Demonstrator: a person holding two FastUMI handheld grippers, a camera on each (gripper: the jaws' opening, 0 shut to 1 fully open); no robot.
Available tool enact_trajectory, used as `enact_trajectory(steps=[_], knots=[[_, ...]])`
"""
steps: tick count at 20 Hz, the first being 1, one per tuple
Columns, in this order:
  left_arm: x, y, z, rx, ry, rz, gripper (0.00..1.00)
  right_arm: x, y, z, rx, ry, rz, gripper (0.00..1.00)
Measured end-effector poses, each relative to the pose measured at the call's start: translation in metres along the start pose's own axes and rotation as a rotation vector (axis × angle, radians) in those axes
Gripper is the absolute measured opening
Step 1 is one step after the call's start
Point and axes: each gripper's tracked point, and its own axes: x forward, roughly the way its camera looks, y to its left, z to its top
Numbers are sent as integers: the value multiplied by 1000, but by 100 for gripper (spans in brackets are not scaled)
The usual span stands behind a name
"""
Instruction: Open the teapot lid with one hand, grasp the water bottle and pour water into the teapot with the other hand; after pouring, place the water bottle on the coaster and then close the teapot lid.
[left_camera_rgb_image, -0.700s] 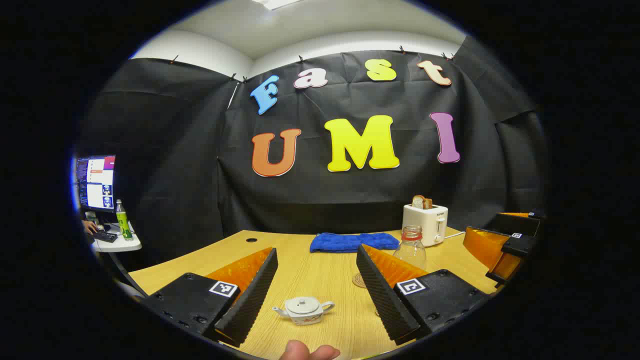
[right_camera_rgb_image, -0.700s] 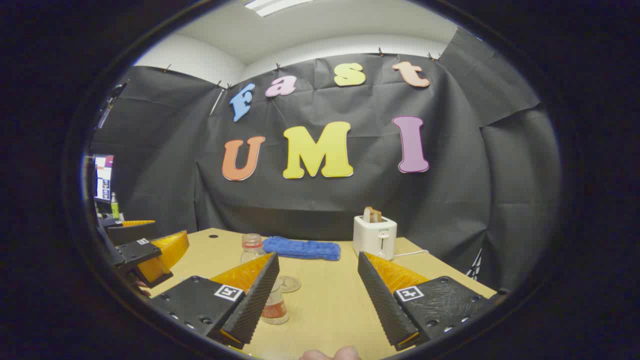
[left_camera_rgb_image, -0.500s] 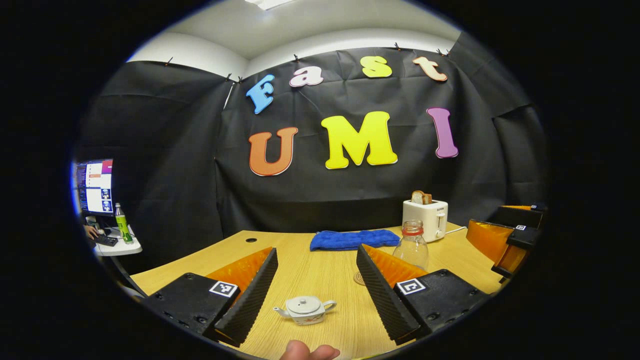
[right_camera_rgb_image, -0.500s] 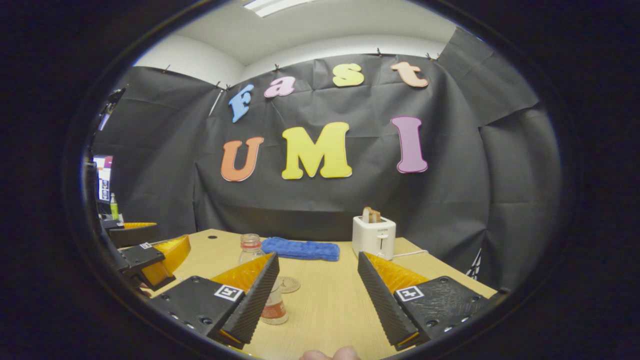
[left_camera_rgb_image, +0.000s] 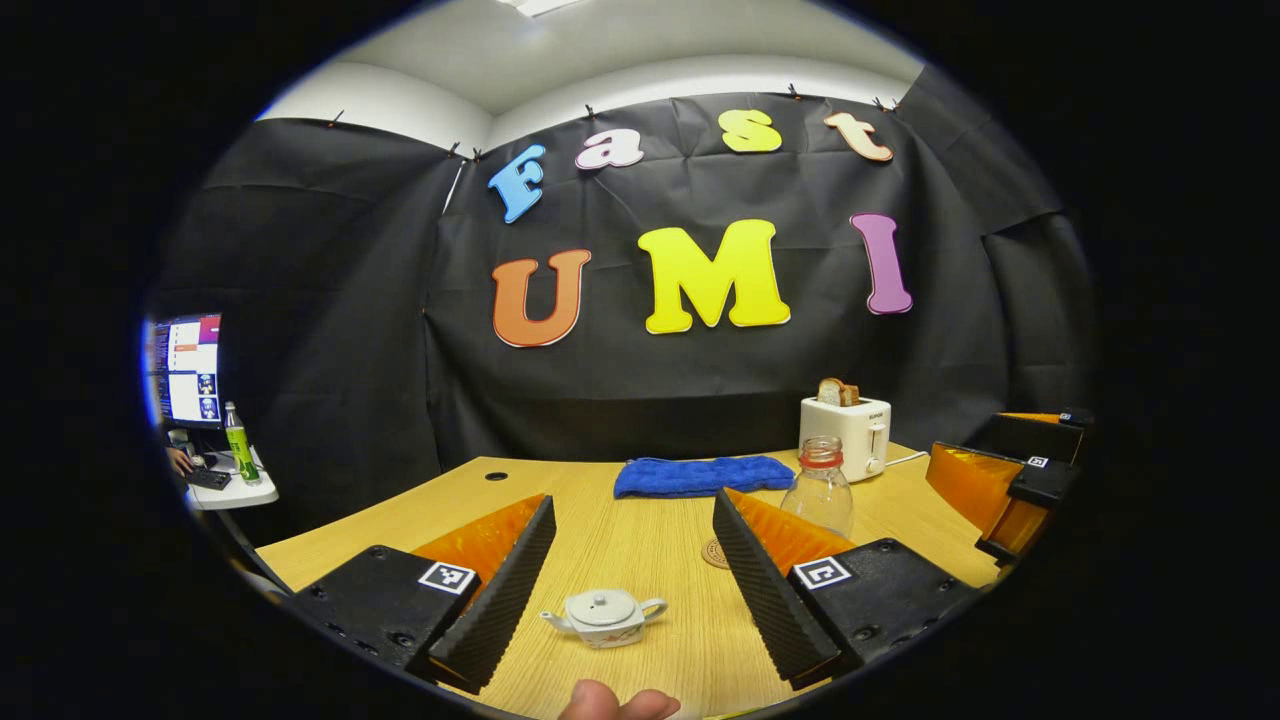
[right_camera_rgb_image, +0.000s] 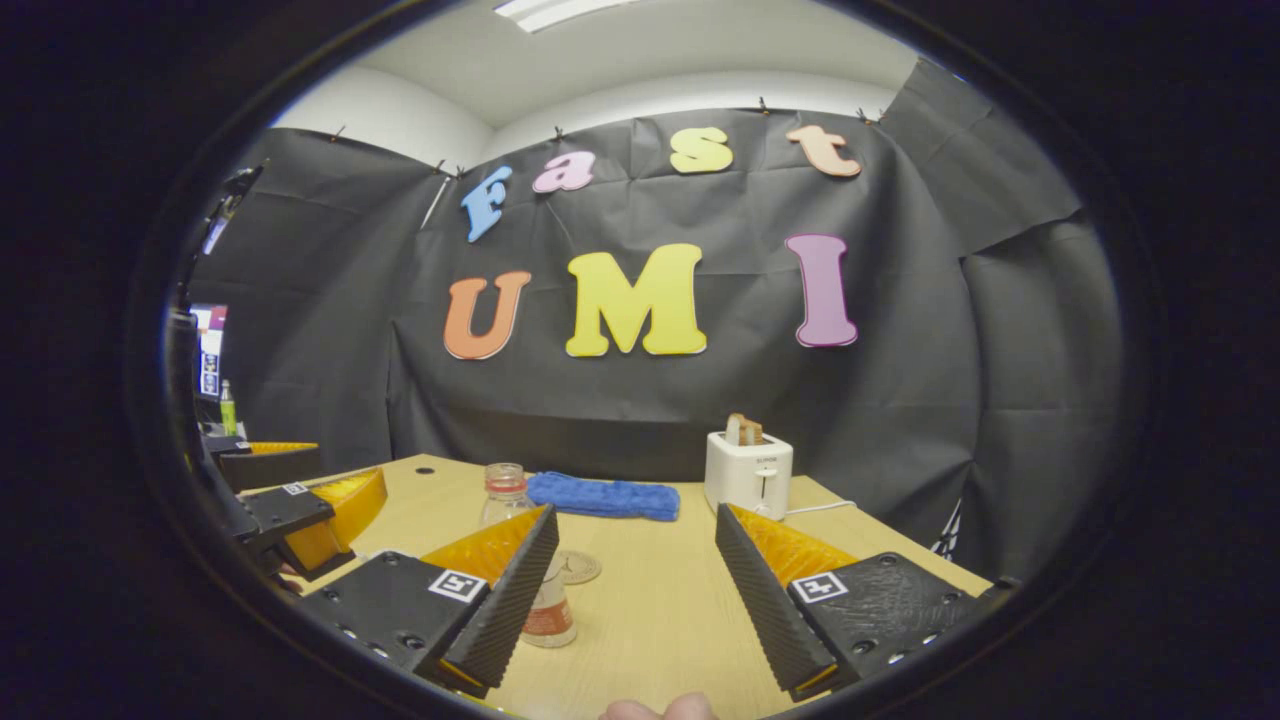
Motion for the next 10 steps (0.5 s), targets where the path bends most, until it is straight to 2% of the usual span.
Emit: enact_trajectory(steps=[10], knots=[[-4,4,1,-24,-4,3,99,3,10,-4,7,1,25,96]])
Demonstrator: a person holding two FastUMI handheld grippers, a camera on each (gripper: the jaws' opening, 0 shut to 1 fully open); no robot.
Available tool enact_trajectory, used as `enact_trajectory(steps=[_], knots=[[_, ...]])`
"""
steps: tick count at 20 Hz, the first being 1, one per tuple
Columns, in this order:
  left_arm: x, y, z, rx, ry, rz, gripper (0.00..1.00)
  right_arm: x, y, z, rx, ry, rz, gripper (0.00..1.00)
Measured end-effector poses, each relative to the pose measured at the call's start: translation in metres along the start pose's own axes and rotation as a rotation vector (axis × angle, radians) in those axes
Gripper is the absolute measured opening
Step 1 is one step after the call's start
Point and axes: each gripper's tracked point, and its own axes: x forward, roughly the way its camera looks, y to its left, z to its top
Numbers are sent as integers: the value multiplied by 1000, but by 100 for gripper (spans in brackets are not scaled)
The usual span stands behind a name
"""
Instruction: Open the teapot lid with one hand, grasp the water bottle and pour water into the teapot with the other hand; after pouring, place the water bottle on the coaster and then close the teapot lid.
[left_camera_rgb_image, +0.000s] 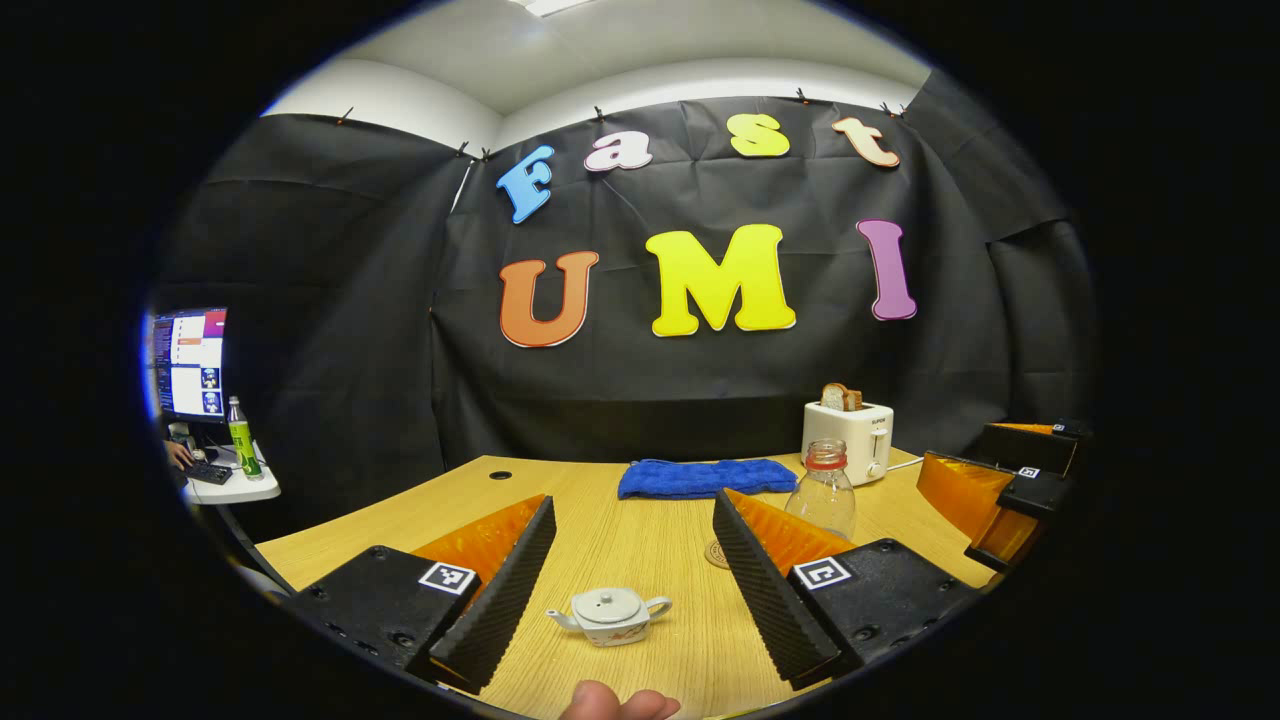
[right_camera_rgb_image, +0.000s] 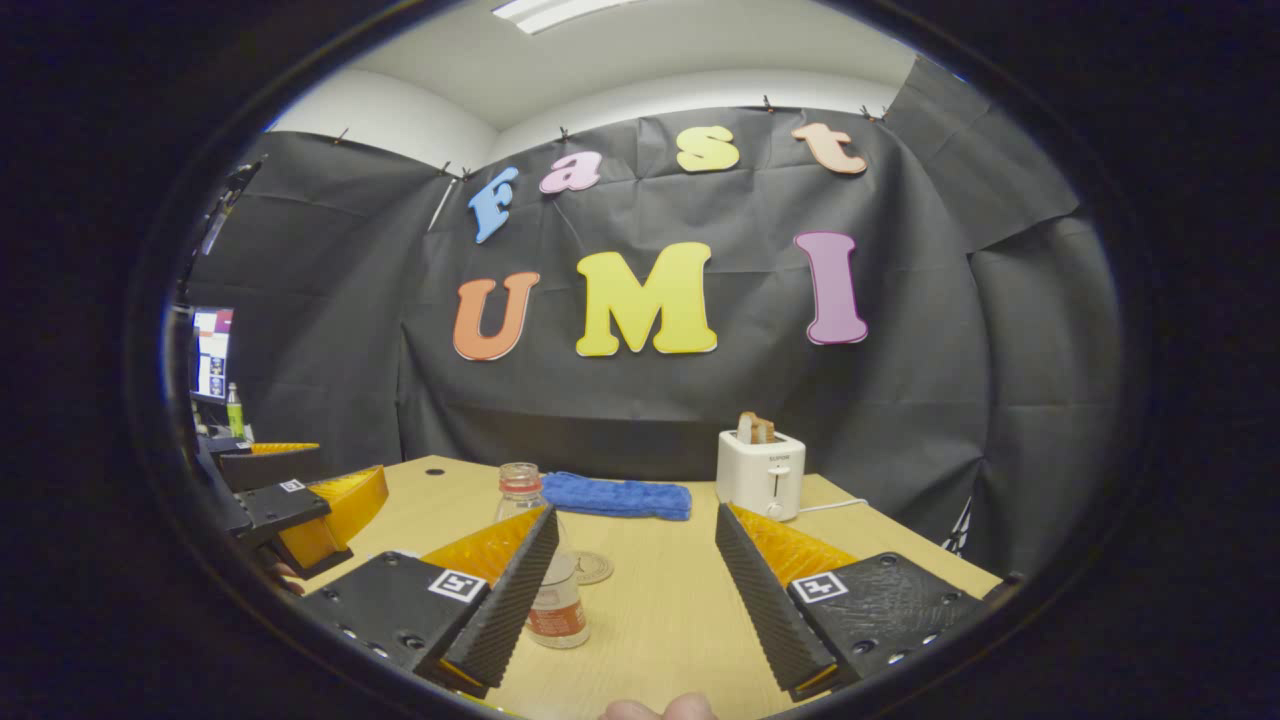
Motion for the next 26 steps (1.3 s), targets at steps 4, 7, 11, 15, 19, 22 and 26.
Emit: enact_trajectory(steps=[4,7,11,15,19,22,26], knots=[[-1,1,-3,-17,5,-7,99,-1,-1,-10,-7,16,-6,96],[-7,11,-21,-17,30,-7,99,-2,-8,-11,-12,10,-25,95],[-7,14,-56,-12,102,-12,99,-2,-18,-22,-28,24,-51,95],[-2,17,-78,-36,158,-18,99,0,-24,-36,-22,56,-57,96],[12,27,-89,-33,193,4,92,-1,-33,-36,-51,45,-83,95],[22,25,-102,-13,242,-17,81,1,-38,-41,-67,47,-95,95],[35,29,-109,10,268,-6,70,7,-46,-50,-98,61,-113,95]])
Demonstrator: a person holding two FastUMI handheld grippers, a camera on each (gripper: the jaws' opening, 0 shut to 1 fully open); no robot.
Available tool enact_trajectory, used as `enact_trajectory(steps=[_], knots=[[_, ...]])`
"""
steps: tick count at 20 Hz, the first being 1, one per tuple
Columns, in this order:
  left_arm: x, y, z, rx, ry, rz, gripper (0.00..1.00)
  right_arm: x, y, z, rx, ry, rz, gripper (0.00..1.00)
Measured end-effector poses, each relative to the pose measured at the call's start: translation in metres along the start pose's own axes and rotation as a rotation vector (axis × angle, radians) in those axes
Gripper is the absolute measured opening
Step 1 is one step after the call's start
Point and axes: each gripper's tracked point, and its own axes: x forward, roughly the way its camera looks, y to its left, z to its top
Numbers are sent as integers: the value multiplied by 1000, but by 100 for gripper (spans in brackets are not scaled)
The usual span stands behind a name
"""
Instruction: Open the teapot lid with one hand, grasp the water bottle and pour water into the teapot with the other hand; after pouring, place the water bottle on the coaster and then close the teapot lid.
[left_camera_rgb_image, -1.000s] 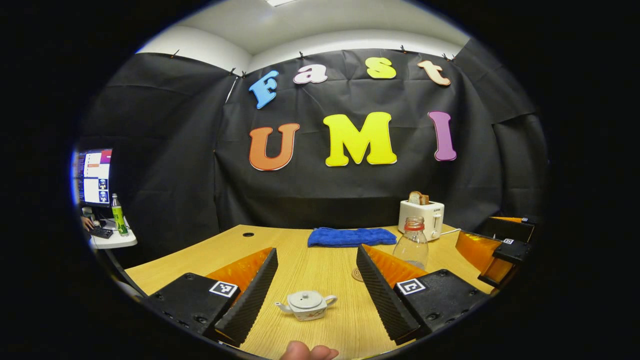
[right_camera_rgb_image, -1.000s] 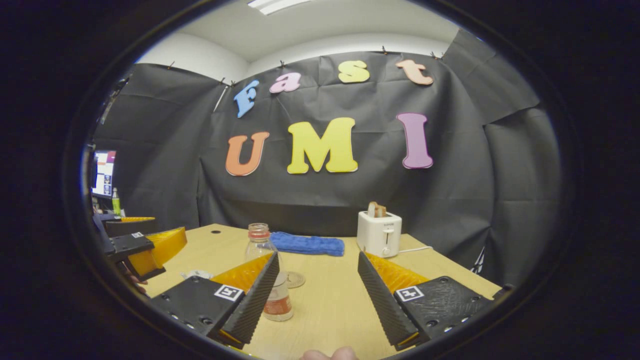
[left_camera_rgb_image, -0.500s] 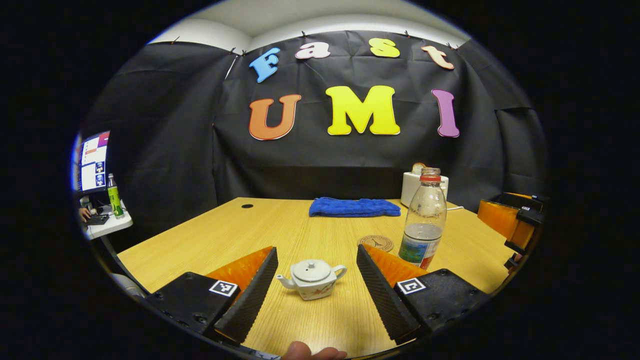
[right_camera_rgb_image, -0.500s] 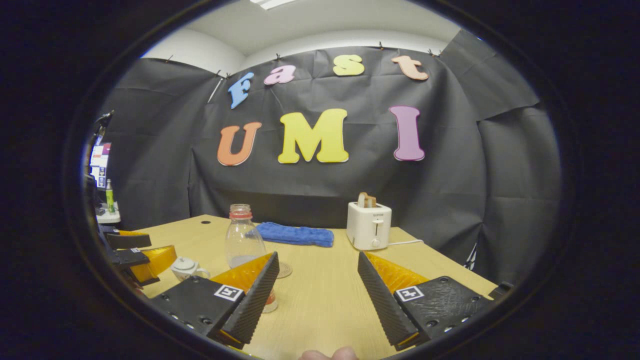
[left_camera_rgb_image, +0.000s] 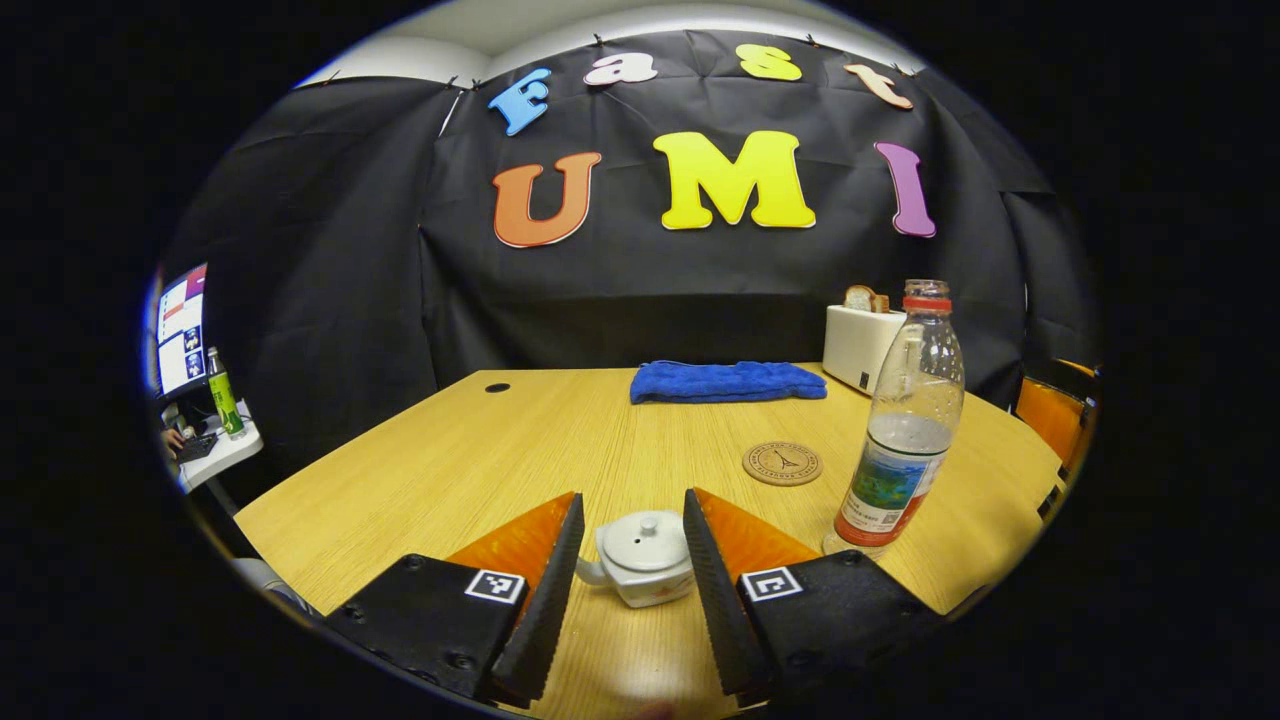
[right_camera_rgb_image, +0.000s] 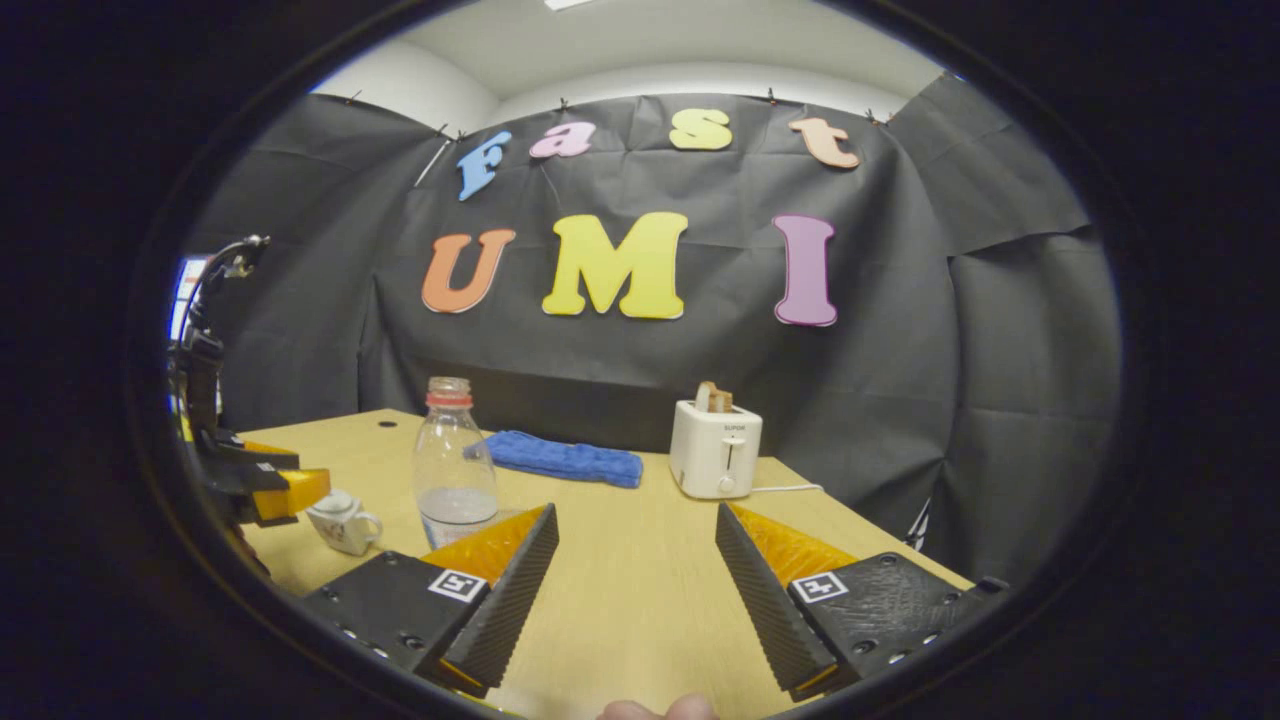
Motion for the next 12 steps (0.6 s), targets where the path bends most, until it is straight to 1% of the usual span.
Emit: enact_trajectory(steps=[1,3,5,6,7,8,9,10,11,12], knots=[[4,-2,-3,2,9,-5,59,1,-1,-1,-1,3,-2,95],[10,-2,-7,7,32,-10,52,3,-4,-3,-4,4,-7,96],[16,-3,-13,8,59,-15,48,5,-7,-4,-1,6,-14,96],[17,-3,-11,11,56,-17,47,7,-8,-5,1,8,-16,95],[18,-5,-11,17,59,-20,45,8,-9,-6,4,10,-18,96],[19,-7,-12,22,64,-21,48,8,-9,-7,7,13,-18,96],[19,-8,-11,29,63,-22,37,10,-9,-7,10,15,-16,96],[19,-6,-11,38,63,-14,34,10,-8,-8,13,16,-12,95],[21,-7,-11,37,63,-16,21,10,-7,-8,15,16,-6,95],[20,-9,-10,33,60,-23,15,10,-5,-8,17,14,0,95]])
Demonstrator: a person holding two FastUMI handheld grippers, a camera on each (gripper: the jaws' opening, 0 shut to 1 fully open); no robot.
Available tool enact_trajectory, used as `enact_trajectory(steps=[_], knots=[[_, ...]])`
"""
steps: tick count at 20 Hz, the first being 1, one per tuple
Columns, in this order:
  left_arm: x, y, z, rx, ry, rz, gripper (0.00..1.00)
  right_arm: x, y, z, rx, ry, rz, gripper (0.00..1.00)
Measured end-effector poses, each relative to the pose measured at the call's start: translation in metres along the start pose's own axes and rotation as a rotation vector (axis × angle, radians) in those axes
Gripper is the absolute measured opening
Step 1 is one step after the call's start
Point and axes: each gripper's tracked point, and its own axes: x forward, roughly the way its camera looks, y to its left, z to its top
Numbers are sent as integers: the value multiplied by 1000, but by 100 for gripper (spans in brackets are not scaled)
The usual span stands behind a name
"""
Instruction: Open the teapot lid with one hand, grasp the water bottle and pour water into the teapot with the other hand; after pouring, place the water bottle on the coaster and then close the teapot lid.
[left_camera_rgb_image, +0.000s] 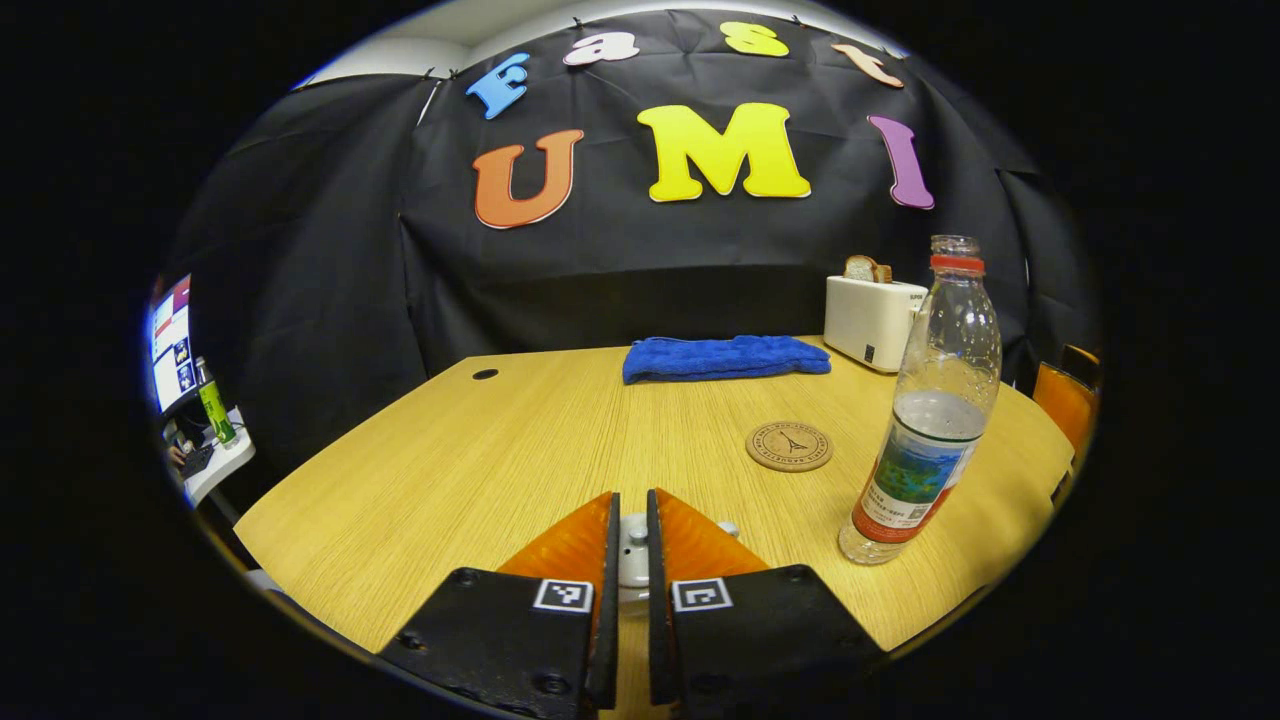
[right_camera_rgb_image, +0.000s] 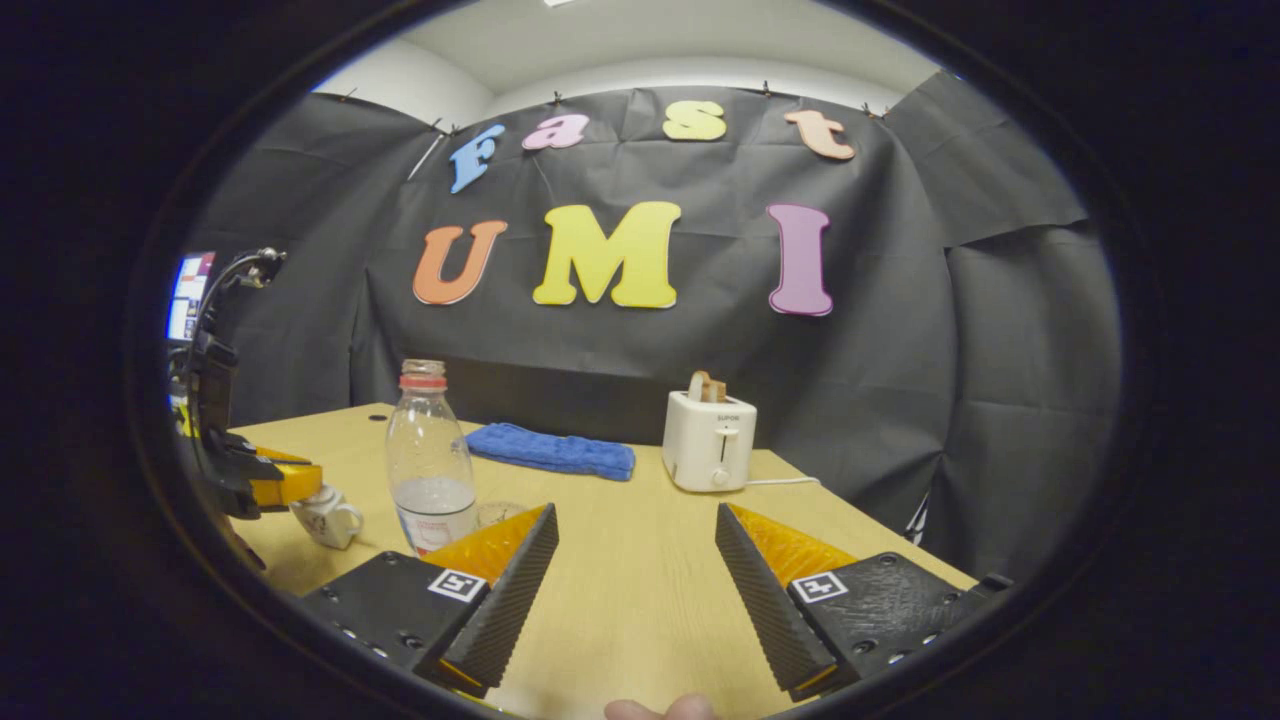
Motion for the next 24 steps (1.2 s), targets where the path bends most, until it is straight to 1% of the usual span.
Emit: enact_trajectory(steps=[1,3,6,11,12,15,18,20,21,22,23,24], knots=[[0,0,0,1,-2,-2,9,0,1,0,0,0,7,95],[1,0,1,1,-10,-8,6,0,5,1,6,-2,26,95],[-3,2,5,-14,-23,-22,3,-2,17,2,30,-1,77,95],[-16,11,26,-68,-88,-31,3,-8,51,-6,67,33,187,95],[-21,13,32,-82,-105,-35,3,-9,59,-10,75,46,215,93],[-34,18,48,-134,-154,-45,3,-9,80,-20,74,85,272,95],[-42,27,54,-123,-179,-27,3,-5,101,-24,68,112,319,95],[-48,33,59,-122,-194,-21,3,0,112,-24,55,122,340,96],[-51,35,60,-123,-202,-22,3,3,116,-22,47,121,346,95],[-53,37,62,-119,-208,-21,3,6,119,-22,38,119,345,96],[-56,39,63,-114,-214,-20,3,11,121,-21,27,119,340,95],[-58,42,65,-112,-218,-21,3,14,123,-21,21,120,336,96]])
